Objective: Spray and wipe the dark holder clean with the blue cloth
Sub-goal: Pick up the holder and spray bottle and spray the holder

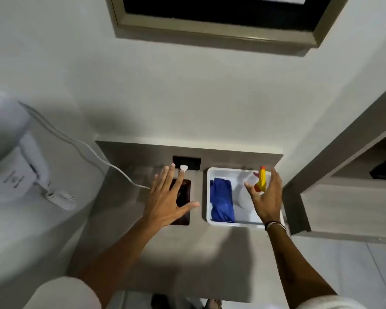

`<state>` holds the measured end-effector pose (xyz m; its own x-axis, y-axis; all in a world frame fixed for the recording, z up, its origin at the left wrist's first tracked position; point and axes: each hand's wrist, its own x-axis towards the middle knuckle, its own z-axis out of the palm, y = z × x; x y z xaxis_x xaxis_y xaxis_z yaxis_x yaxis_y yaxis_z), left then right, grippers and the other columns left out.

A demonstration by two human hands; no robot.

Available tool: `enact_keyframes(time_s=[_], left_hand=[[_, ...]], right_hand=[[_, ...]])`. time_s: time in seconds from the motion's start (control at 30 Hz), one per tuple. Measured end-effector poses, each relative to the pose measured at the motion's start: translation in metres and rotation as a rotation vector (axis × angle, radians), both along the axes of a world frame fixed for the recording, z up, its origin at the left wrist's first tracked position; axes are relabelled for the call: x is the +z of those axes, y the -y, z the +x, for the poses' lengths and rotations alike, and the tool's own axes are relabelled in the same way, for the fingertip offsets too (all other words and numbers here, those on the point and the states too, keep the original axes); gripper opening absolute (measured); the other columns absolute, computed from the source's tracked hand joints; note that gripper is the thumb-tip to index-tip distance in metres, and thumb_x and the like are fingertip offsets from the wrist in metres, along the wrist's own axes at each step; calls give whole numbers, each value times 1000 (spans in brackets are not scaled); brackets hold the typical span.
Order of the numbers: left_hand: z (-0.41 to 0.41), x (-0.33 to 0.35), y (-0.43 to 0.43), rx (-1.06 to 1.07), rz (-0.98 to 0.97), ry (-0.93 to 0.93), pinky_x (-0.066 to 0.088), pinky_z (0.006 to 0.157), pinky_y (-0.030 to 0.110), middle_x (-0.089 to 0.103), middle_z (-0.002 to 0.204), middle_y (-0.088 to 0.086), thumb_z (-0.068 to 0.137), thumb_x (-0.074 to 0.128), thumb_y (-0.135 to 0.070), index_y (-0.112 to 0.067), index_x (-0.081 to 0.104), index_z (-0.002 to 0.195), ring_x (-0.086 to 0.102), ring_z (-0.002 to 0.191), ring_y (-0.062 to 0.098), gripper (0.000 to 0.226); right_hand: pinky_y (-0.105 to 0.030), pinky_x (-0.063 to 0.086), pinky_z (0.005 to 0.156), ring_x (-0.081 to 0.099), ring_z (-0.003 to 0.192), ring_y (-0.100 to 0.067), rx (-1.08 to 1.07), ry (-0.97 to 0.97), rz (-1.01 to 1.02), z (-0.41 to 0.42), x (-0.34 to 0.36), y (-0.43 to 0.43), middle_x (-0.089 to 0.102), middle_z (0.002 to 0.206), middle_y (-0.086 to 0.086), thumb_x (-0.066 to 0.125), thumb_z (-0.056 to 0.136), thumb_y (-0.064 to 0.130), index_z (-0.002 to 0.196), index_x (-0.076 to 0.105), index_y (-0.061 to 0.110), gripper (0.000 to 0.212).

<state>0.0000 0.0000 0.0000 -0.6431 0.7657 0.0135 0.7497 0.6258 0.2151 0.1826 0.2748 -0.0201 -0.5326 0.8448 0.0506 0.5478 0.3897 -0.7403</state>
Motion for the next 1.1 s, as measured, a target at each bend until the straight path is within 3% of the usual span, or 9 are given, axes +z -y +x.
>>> enact_keyframes(time_s=[0.27, 0.4, 0.57, 0.67, 0.73, 0.87, 1.0, 1.03, 1.1], left_hand=[[-3, -7, -2, -18, -43, 65, 2, 132, 60, -3, 180, 8, 68, 43, -103, -18, 13, 170, -12, 165, 31, 136], [-5, -3, 0, -19, 84, 176, 19, 130, 60, 26, 174, 12, 68, 90, -63, -14, 30, 165, 5, 165, 35, 124], [-14, 4, 12, 30, 213, 339, 46, 116, 52, 46, 151, 7, 58, 99, -33, -14, 48, 150, 39, 145, 30, 106], [-18, 4, 32, 47, 281, 489, 49, 113, 45, 46, 148, 3, 55, 98, -31, -18, 47, 149, 44, 138, 26, 107], [-19, 2, 47, 39, 335, 556, 50, 111, 39, 48, 146, 2, 54, 96, -29, -21, 47, 147, 48, 136, 25, 105], [-24, -5, 71, 59, 365, 619, 48, 115, 36, 46, 151, 0, 57, 97, -21, -22, 45, 152, 48, 139, 22, 108], [-33, -9, 83, 75, 348, 635, 47, 116, 40, 49, 150, 4, 59, 99, -11, -19, 43, 155, 50, 139, 24, 111], [-34, -9, 85, 73, 348, 627, 48, 116, 41, 50, 149, 5, 59, 99, -10, -18, 44, 155, 51, 138, 25, 111], [-38, -9, 86, 69, 348, 620, 49, 114, 39, 53, 147, 6, 58, 99, -9, -17, 46, 154, 53, 136, 25, 110]], right_hand=[[-48, 59, 106, 67, 131, -32, 27, -132, -145, -10, -28, -7, 65, 151, -7, 74, 101, 27, 163, 41, 24, 70], [-56, 55, 113, 69, 129, -38, -30, -139, -234, -12, -34, -13, 72, 140, -16, 69, 104, 24, 154, 54, 18, 52], [-41, 61, 99, 71, 96, -16, 39, -150, -166, -10, -18, -15, 73, 106, 5, 74, 99, 35, 142, 62, 21, 47], [-16, 60, 76, 68, 76, 4, 62, -217, -79, -4, 5, -5, 66, 85, 30, 74, 88, 61, 129, 67, 21, 58], [-13, 60, 70, 67, 73, 3, 115, -330, -149, -1, 19, 8, 71, 90, 28, 78, 93, 49, 136, 68, 22, 51], [-32, 59, 79, 68, 73, -2, 334, -394, -401, 3, 33, 51, 78, 105, 4, 74, 101, 10, 130, 73, 35, 38], [-34, 60, 104, 74, 109, -10, 546, -212, -566, 6, 35, 104, 76, 122, -5, 68, 103, 6, 147, 63, 14, 45], [-29, 60, 103, 73, 110, -5, 593, -184, -587, 5, 35, 114, 76, 121, 2, 69, 102, 9, 147, 62, 16, 46], [-22, 62, 79, 73, 84, -1, 668, -146, -620, 1, 35, 128, 74, 107, 13, 66, 101, 12, 147, 61, 24, 48]])
